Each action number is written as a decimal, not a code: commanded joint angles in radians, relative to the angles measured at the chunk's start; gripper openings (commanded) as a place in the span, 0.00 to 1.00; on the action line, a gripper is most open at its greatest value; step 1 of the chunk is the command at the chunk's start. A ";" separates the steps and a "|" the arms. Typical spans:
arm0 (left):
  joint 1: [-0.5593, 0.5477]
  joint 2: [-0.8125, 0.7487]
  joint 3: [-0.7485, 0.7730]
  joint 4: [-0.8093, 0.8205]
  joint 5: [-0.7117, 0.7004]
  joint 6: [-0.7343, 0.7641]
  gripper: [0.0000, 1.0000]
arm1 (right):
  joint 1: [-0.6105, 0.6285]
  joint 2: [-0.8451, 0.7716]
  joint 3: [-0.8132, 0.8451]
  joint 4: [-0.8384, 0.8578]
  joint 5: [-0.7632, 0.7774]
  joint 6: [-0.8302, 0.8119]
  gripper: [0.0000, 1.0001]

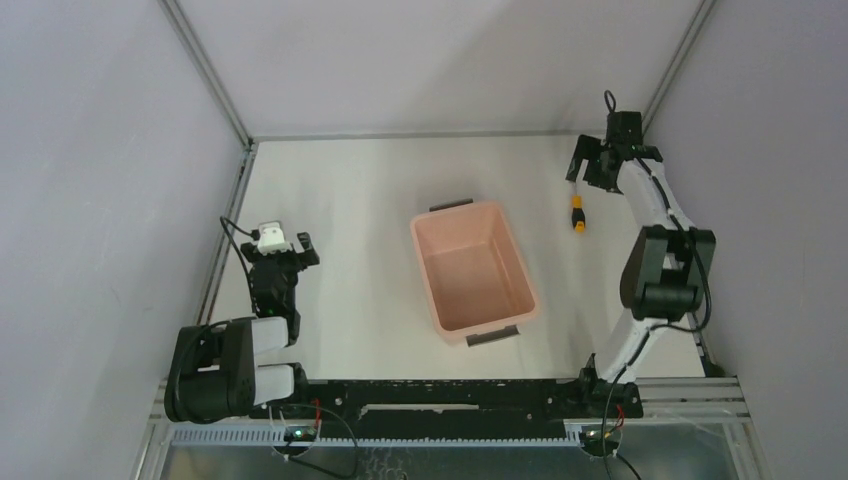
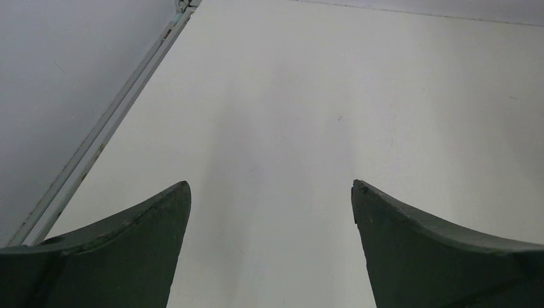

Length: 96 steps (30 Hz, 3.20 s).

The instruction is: Put the screwdriver in the bin

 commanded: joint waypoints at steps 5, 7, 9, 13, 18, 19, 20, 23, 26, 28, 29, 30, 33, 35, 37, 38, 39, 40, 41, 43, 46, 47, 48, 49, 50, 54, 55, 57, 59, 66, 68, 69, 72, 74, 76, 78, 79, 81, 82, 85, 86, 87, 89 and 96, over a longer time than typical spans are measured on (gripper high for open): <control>-0.005 -0.006 0.042 0.024 -0.001 0.003 1.00 | -0.019 0.249 0.113 -0.141 -0.026 -0.022 1.00; -0.005 -0.006 0.043 0.023 -0.001 0.003 1.00 | -0.019 0.292 0.123 -0.145 -0.052 -0.023 0.98; -0.005 -0.006 0.043 0.024 -0.001 0.003 1.00 | -0.019 0.330 0.132 -0.150 -0.060 -0.019 0.94; -0.005 -0.006 0.044 0.024 -0.001 0.004 1.00 | -0.019 0.376 0.130 -0.150 -0.054 -0.005 0.86; -0.005 -0.006 0.043 0.024 -0.001 0.003 1.00 | -0.019 0.407 0.132 -0.160 0.009 -0.003 0.61; -0.005 -0.006 0.042 0.024 0.000 0.003 1.00 | -0.019 0.407 0.135 -0.163 0.019 -0.003 0.52; -0.005 -0.006 0.043 0.024 -0.001 0.003 1.00 | -0.019 0.407 0.136 -0.165 0.027 -0.005 0.44; -0.005 -0.006 0.042 0.023 -0.001 0.003 1.00 | -0.019 0.396 0.147 -0.182 0.040 -0.016 0.24; -0.005 -0.006 0.043 0.023 -0.001 0.003 1.00 | -0.019 0.359 0.169 -0.202 0.044 -0.022 0.12; -0.005 -0.006 0.042 0.024 -0.001 0.003 1.00 | -0.019 0.318 0.183 -0.214 0.043 -0.024 0.10; -0.005 -0.007 0.042 0.024 0.000 0.003 1.00 | -0.017 0.291 0.188 -0.221 0.044 -0.026 0.09; -0.004 -0.006 0.042 0.024 -0.001 0.003 1.00 | -0.017 0.264 0.189 -0.226 0.052 -0.026 0.09; -0.005 -0.006 0.043 0.024 -0.002 0.003 1.00 | -0.012 0.156 0.177 -0.253 0.063 -0.021 0.07; -0.005 -0.006 0.043 0.023 -0.002 0.003 1.00 | -0.001 0.081 0.147 -0.265 0.072 -0.015 0.05; -0.005 -0.006 0.043 0.024 -0.002 0.003 1.00 | 0.015 0.011 0.112 -0.274 0.070 0.002 0.03; -0.005 -0.007 0.044 0.024 -0.001 0.003 1.00 | 0.028 -0.019 0.104 -0.288 0.063 0.013 0.02; -0.005 -0.006 0.042 0.024 -0.001 0.003 1.00 | 0.044 -0.050 0.098 -0.301 0.060 0.021 0.01; -0.005 -0.006 0.043 0.024 -0.002 0.003 1.00 | 0.068 -0.081 0.094 -0.316 0.062 0.032 0.01; -0.005 -0.007 0.043 0.024 -0.002 0.003 1.00 | 0.093 -0.111 0.088 -0.322 0.059 0.040 0.01; -0.005 -0.005 0.043 0.023 0.000 0.003 1.00 | 0.177 -0.171 0.071 -0.330 0.090 0.070 0.02; -0.005 -0.006 0.043 0.024 0.000 0.003 1.00 | 0.322 -0.243 0.081 -0.378 0.131 0.134 0.05; -0.005 -0.005 0.043 0.024 -0.002 0.003 1.00 | 0.365 -0.263 0.080 -0.384 0.144 0.157 0.06; -0.005 -0.006 0.043 0.024 0.000 0.003 1.00 | 0.398 -0.274 0.080 -0.392 0.169 0.185 0.05; -0.005 -0.007 0.043 0.023 -0.001 0.003 1.00 | 0.457 -0.296 0.078 -0.400 0.175 0.205 0.05; -0.005 -0.005 0.042 0.024 -0.002 0.003 1.00 | 0.500 -0.309 0.070 -0.405 0.170 0.227 0.05; -0.005 -0.006 0.042 0.024 0.000 0.003 1.00 | 0.658 -0.351 0.005 -0.370 0.158 0.296 0.03; -0.005 -0.007 0.043 0.024 -0.001 0.003 1.00 | 0.686 -0.353 -0.013 -0.355 0.150 0.311 0.02; -0.005 -0.007 0.042 0.024 -0.001 0.003 1.00 | 0.747 -0.355 -0.050 -0.326 0.147 0.338 0.01; -0.005 -0.006 0.042 0.024 -0.002 0.003 1.00 | 0.802 -0.354 -0.091 -0.291 0.154 0.356 0.00; -0.005 -0.006 0.042 0.023 -0.001 0.003 1.00 | 0.945 -0.294 -0.214 -0.215 0.289 0.407 0.00; -0.005 -0.006 0.043 0.024 -0.001 0.003 1.00 | 0.970 -0.278 -0.256 -0.200 0.312 0.441 0.00; -0.005 -0.007 0.042 0.024 0.000 0.003 1.00 | 0.980 -0.275 -0.280 -0.187 0.317 0.456 0.00; -0.004 -0.006 0.043 0.024 -0.001 0.003 1.00 | 0.994 -0.269 -0.375 -0.122 0.288 0.493 0.00; -0.005 -0.006 0.042 0.024 -0.002 0.003 1.00 | 0.995 -0.252 -0.425 -0.086 0.272 0.514 0.00; -0.005 -0.006 0.043 0.024 -0.001 0.004 1.00 | 0.995 -0.225 -0.464 -0.037 0.250 0.525 0.00; -0.005 -0.006 0.042 0.024 -0.001 0.003 1.00 | 0.995 -0.192 -0.488 0.001 0.231 0.525 0.01; -0.005 -0.006 0.043 0.024 -0.002 0.003 1.00 | 0.995 -0.172 -0.490 0.006 0.228 0.526 0.04; -0.004 -0.006 0.043 0.024 0.000 0.003 1.00 | 0.995 -0.132 -0.491 0.011 0.234 0.525 0.07; -0.005 -0.007 0.042 0.024 -0.001 0.003 1.00 | 0.994 -0.109 -0.492 0.013 0.240 0.524 0.08; -0.004 -0.006 0.043 0.024 -0.002 0.003 1.00 | 0.994 -0.069 -0.491 0.008 0.241 0.531 0.18; -0.004 -0.006 0.042 0.024 -0.001 0.003 1.00 | 0.994 -0.064 -0.491 0.004 0.237 0.536 0.19; -0.005 -0.006 0.042 0.024 -0.002 0.003 1.00 | 0.994 -0.064 -0.491 0.000 0.230 0.540 0.22; -0.005 -0.006 0.042 0.023 -0.001 0.003 1.00 | 0.994 -0.081 -0.491 -0.014 0.219 0.551 0.37; -0.005 -0.006 0.042 0.024 -0.001 0.003 1.00 | 0.992 -0.260 -0.469 -0.103 0.217 0.544 0.96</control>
